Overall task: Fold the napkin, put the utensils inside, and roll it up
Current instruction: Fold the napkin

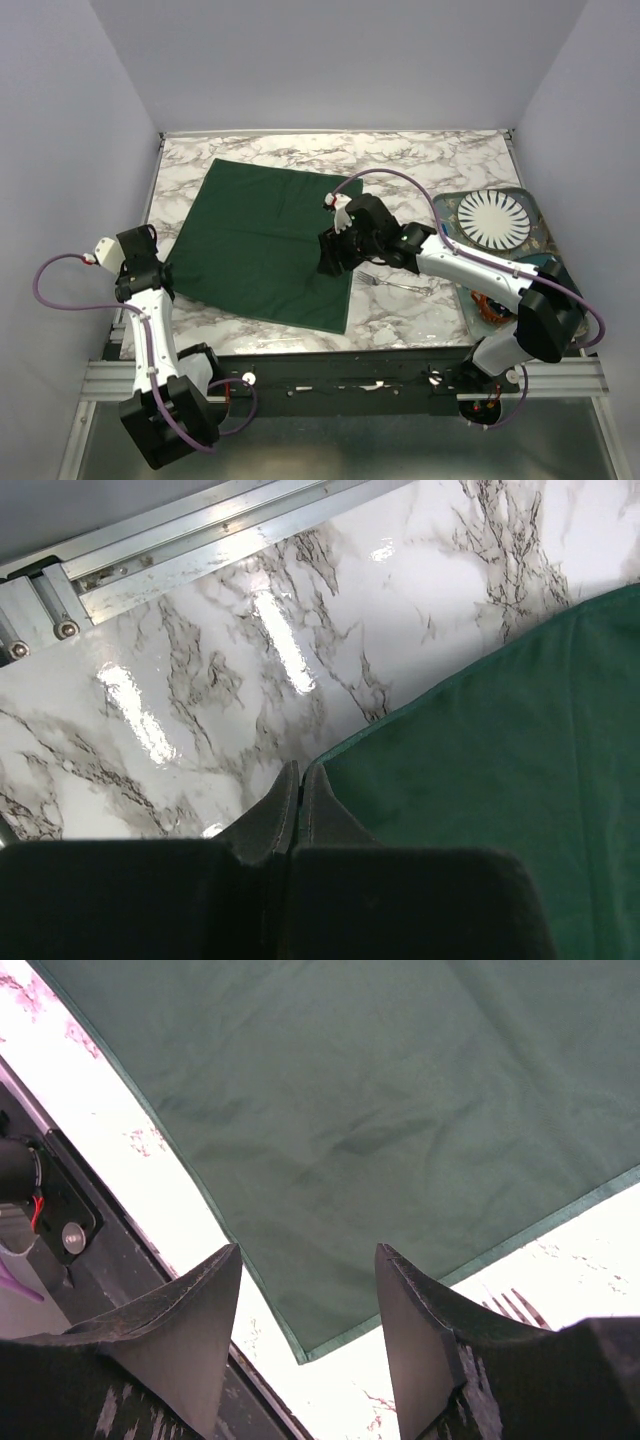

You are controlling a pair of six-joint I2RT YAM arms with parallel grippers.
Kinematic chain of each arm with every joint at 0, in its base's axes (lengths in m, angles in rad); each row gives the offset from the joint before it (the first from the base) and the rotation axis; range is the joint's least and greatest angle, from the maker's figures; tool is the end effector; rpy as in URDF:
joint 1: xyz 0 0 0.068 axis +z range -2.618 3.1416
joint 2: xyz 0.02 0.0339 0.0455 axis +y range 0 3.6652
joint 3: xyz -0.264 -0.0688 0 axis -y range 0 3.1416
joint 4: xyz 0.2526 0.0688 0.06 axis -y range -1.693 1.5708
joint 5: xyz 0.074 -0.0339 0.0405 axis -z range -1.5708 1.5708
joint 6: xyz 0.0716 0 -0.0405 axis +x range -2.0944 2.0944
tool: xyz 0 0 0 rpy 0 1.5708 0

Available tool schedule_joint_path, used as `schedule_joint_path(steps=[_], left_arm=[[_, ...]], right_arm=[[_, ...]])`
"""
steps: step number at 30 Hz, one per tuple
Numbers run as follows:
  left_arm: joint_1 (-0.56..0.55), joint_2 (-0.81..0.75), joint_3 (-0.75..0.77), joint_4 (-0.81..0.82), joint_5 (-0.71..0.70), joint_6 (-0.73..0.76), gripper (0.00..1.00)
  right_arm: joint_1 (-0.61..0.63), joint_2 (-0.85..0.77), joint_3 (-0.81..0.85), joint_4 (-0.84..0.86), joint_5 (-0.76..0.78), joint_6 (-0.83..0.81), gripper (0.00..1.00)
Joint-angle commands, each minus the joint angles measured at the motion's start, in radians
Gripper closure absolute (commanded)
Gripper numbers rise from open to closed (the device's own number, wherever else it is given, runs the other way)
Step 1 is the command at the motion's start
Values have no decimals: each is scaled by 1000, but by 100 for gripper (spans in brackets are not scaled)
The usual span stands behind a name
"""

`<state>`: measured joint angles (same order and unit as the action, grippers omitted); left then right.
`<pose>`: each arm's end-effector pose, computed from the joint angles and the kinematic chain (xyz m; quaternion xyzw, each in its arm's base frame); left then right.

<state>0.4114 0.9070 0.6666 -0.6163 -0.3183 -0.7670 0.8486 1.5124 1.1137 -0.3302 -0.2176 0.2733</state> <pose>0.1835 0.1045 0.2123 -0.5601 0.7383 0.0851 0.3659 0.2317 0.2864 0.2384 -0.3000 0.8574 0.3000 0.2912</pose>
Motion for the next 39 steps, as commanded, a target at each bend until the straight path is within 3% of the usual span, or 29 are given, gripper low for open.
schedule_joint_path(steps=[1, 6, 10, 15, 22, 29, 32, 39], left_arm=[[10, -39, 39, -22, -42, 34, 100], [-34, -51, 57, 0, 13, 21, 100], [-225, 30, 148, 16, -59, -6, 100], [-493, 249, 336, 61, -106, -58, 100], [-762, 677, 704, 92, -130, -43, 100], [-855, 1068, 1141, 47, -88, -2, 100], [-879, 1170, 1257, 30, -84, 31, 100], [-916, 1291, 1366, 50, -34, 84, 100]], right_arm=[[-13, -24, -9, 19, -12, 17, 36], [-35, -37, -18, 14, -23, 33, 36], [-126, -75, -46, 11, -31, 38, 36], [-229, -164, -92, 3, -22, 23, 36], [-301, -257, -149, -3, -6, 20, 36], [-342, -310, -190, -4, 1, 18, 36], [-362, -322, -212, -4, 6, 18, 36], [-399, -328, -230, -3, -2, 21, 35]])
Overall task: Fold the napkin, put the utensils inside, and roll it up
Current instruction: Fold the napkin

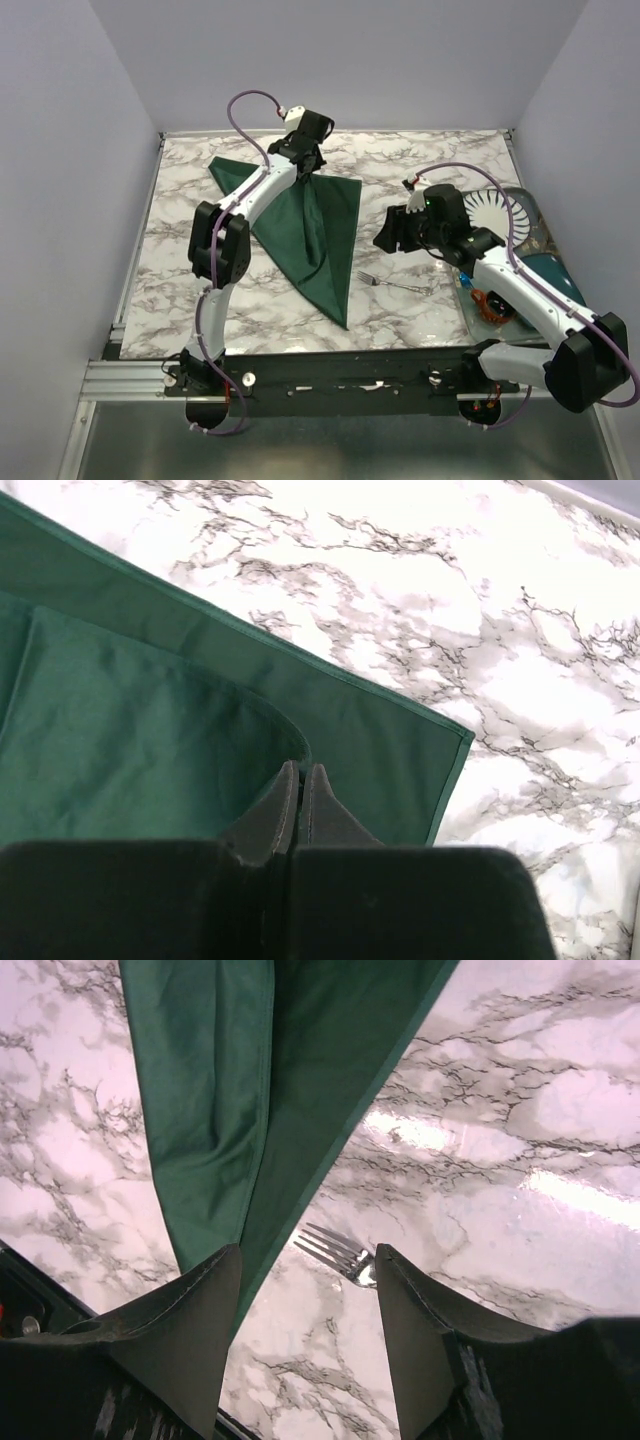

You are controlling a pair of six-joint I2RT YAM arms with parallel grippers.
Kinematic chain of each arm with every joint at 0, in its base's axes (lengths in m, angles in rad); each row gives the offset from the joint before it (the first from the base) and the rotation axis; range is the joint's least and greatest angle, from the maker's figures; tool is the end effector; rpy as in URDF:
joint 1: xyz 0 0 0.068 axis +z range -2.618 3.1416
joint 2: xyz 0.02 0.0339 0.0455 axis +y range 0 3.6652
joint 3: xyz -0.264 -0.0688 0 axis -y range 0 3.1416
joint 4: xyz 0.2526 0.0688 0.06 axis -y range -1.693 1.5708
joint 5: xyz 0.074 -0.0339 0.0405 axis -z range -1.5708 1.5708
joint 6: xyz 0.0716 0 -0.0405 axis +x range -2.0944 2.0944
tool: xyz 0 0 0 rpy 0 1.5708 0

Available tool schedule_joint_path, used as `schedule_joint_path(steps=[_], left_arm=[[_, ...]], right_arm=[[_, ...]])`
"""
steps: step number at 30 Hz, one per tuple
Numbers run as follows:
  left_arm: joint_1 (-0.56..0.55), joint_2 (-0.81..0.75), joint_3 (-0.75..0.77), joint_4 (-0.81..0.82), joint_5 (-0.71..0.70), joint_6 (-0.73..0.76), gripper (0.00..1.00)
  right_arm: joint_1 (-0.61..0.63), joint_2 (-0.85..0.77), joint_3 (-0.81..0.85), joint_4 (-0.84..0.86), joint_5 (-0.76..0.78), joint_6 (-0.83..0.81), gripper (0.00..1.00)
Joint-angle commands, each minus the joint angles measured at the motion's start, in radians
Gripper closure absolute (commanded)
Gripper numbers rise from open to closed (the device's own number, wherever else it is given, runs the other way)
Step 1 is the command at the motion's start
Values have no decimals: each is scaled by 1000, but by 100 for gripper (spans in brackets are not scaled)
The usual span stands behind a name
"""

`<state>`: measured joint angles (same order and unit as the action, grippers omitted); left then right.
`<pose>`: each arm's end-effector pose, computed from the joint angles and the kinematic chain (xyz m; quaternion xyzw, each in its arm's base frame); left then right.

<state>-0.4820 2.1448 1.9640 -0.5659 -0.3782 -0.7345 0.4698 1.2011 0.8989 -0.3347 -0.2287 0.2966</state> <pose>0.4781 -0.2203 0.2533 -0.1880 0.8833 -0.0834 0.4212 0.2594 0.1499 0.2563 -0.1279 0.8793 0.2617 0.3767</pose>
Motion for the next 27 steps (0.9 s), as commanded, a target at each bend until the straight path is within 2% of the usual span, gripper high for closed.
schedule_joint_path(steps=[1, 9, 27], left_arm=[[-33, 62, 79, 6, 30, 60, 100], [-75, 150, 187, 24, 47, 150, 100], [-99, 262, 279, 24, 104, 182, 100]], right_arm=[[-23, -14, -15, 0, 8, -2, 35], [-37, 5, -20, 6, -8, -5, 36], [-57, 22, -32, 23, -34, 1, 36]])
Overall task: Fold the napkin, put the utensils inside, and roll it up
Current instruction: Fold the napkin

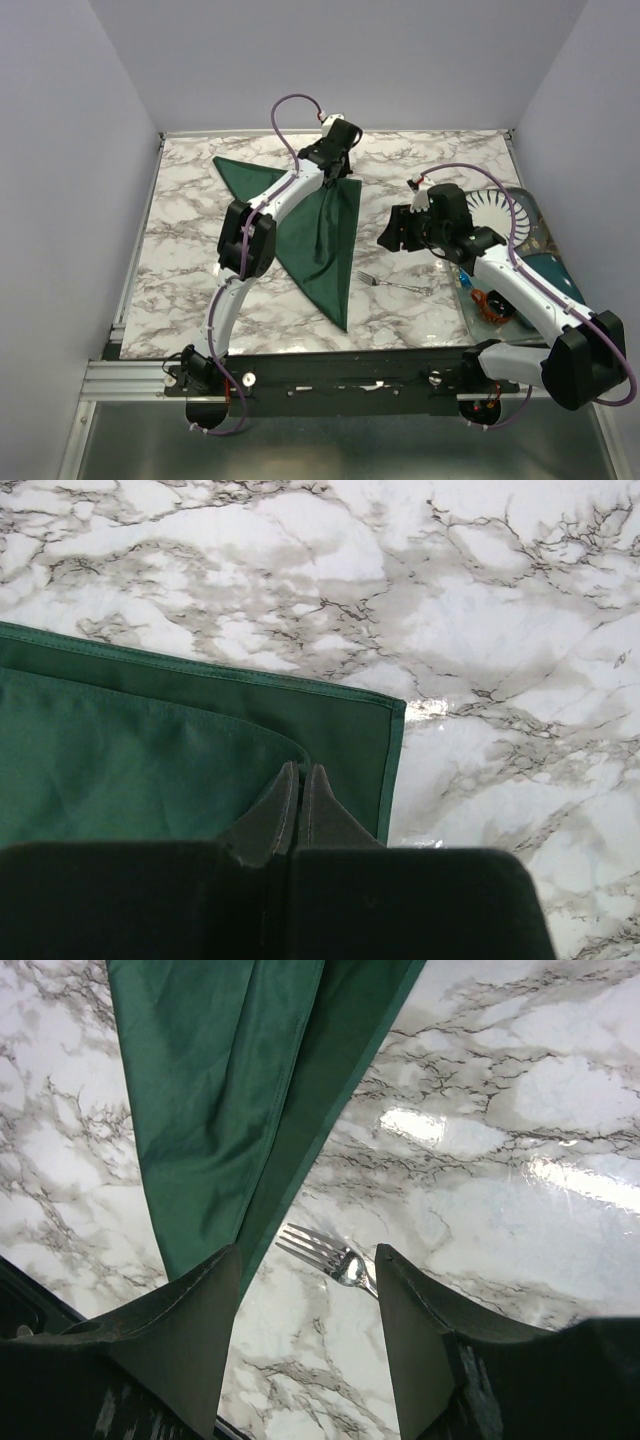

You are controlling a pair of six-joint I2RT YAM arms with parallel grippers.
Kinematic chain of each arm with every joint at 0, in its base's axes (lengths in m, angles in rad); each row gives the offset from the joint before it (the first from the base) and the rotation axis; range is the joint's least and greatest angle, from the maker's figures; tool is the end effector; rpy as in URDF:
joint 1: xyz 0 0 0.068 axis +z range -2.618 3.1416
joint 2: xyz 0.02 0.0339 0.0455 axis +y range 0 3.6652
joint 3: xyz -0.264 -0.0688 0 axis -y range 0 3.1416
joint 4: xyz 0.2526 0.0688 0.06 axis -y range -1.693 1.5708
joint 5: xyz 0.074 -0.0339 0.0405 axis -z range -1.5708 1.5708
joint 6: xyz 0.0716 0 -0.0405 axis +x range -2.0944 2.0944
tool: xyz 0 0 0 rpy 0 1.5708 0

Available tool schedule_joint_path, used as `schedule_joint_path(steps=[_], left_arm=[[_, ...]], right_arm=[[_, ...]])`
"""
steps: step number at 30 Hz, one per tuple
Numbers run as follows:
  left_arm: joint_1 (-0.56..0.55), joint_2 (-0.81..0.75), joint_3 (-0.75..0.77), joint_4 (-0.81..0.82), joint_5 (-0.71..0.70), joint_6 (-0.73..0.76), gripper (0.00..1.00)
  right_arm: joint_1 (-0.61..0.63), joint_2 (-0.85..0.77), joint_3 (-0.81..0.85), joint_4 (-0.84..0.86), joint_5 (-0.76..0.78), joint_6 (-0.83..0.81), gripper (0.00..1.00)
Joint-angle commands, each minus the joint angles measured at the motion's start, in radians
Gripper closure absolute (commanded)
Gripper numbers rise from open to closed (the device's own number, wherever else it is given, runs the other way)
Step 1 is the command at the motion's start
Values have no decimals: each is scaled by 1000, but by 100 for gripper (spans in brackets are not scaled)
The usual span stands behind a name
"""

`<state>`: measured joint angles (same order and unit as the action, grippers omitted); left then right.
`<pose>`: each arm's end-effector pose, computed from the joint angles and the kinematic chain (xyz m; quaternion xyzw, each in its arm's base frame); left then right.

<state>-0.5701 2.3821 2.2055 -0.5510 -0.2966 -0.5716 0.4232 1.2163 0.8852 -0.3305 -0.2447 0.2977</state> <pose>0.4971 -0.2938 0.2152 -0.0611 0.9024 -0.1053 0.4134 0.2664 0.1390 0.2476 -0.1094 0.8866 0.2563 0.3691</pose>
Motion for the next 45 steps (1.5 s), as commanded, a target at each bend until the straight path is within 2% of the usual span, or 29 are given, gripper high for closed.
schedule_joint_path(steps=[1, 25, 45], left_arm=[[-14, 26, 39, 8, 22, 21, 100], [-39, 92, 103, 22, 22, 30, 100], [-42, 155, 117, 66, 77, -11, 100]], right_arm=[[-12, 8, -19, 21, -22, 1, 36], [-27, 14, -28, 34, -44, 3, 36], [-34, 22, -29, 44, -59, 4, 36]])
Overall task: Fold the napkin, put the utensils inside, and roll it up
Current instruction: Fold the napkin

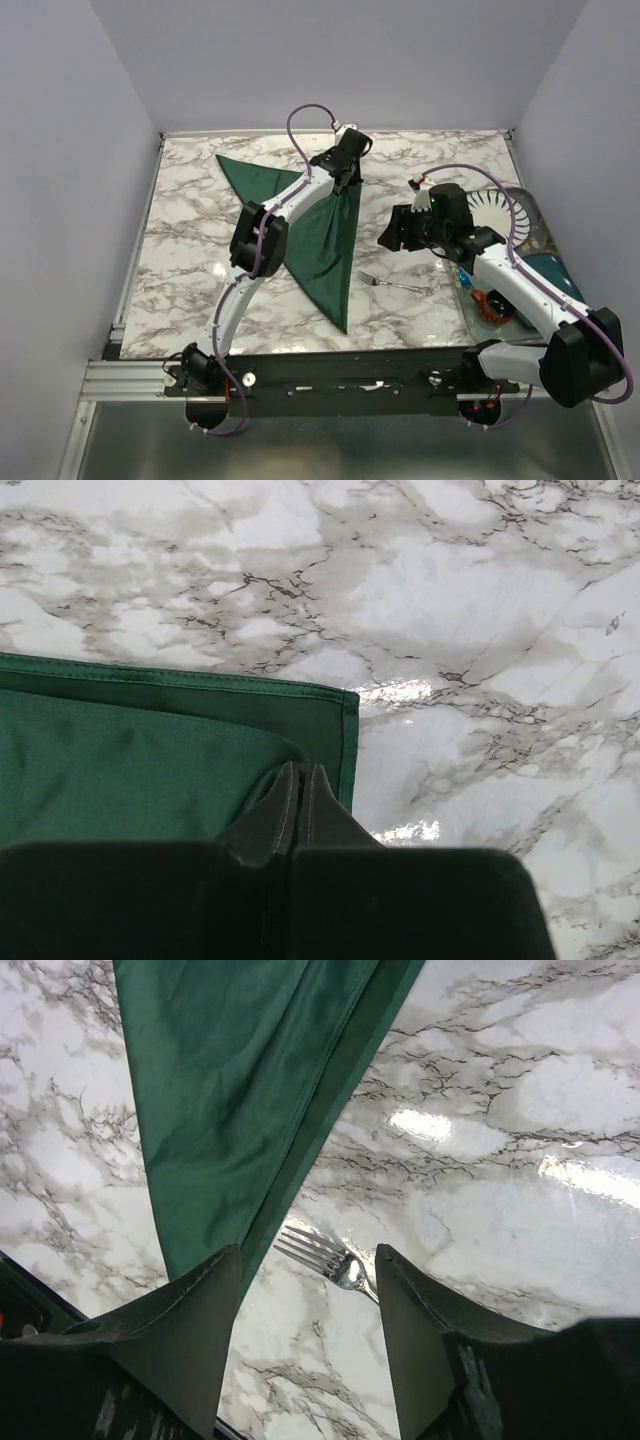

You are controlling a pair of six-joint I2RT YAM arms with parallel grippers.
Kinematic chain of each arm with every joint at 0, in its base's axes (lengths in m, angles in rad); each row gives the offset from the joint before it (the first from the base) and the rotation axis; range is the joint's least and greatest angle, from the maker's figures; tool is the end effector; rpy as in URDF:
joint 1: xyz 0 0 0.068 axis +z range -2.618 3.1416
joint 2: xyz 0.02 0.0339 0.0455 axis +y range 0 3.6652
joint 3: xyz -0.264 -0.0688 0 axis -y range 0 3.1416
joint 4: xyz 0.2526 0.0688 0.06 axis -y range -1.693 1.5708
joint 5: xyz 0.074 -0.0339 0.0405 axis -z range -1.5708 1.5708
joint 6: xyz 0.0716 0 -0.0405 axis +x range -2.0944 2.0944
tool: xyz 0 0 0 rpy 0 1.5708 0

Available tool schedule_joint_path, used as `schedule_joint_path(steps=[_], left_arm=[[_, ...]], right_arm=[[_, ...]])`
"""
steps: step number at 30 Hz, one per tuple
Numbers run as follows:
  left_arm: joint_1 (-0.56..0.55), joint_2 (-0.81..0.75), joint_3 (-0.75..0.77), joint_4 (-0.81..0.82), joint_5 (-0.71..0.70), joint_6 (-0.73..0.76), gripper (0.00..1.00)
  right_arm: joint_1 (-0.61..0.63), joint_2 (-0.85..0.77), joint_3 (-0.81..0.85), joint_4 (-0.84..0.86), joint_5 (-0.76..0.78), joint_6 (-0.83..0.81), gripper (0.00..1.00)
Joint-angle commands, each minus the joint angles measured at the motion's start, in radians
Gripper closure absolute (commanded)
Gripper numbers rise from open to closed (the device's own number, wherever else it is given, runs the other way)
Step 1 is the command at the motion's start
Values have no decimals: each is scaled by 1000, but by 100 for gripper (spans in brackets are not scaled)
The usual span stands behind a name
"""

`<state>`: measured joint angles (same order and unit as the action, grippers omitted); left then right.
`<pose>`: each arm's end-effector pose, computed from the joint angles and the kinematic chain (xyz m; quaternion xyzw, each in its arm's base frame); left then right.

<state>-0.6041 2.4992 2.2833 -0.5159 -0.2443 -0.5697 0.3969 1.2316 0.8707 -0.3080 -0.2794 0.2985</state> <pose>0.5018 -0.3253 0.1803 -0.0340 0.9072 -0.1312 0.3982 0.2706 0.1348 0.2408 -0.1044 0.8872 0.2649 0.3630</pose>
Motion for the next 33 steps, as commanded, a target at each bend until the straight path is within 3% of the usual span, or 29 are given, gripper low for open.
schedule_joint_path(steps=[1, 33], left_arm=[[-8, 41, 39, 34, 28, -15, 100], [3, 64, 61, 74, 19, -39, 100]], right_arm=[[-9, 6, -15, 21, -24, 4, 36], [-20, 12, -18, 27, -46, 5, 36]])
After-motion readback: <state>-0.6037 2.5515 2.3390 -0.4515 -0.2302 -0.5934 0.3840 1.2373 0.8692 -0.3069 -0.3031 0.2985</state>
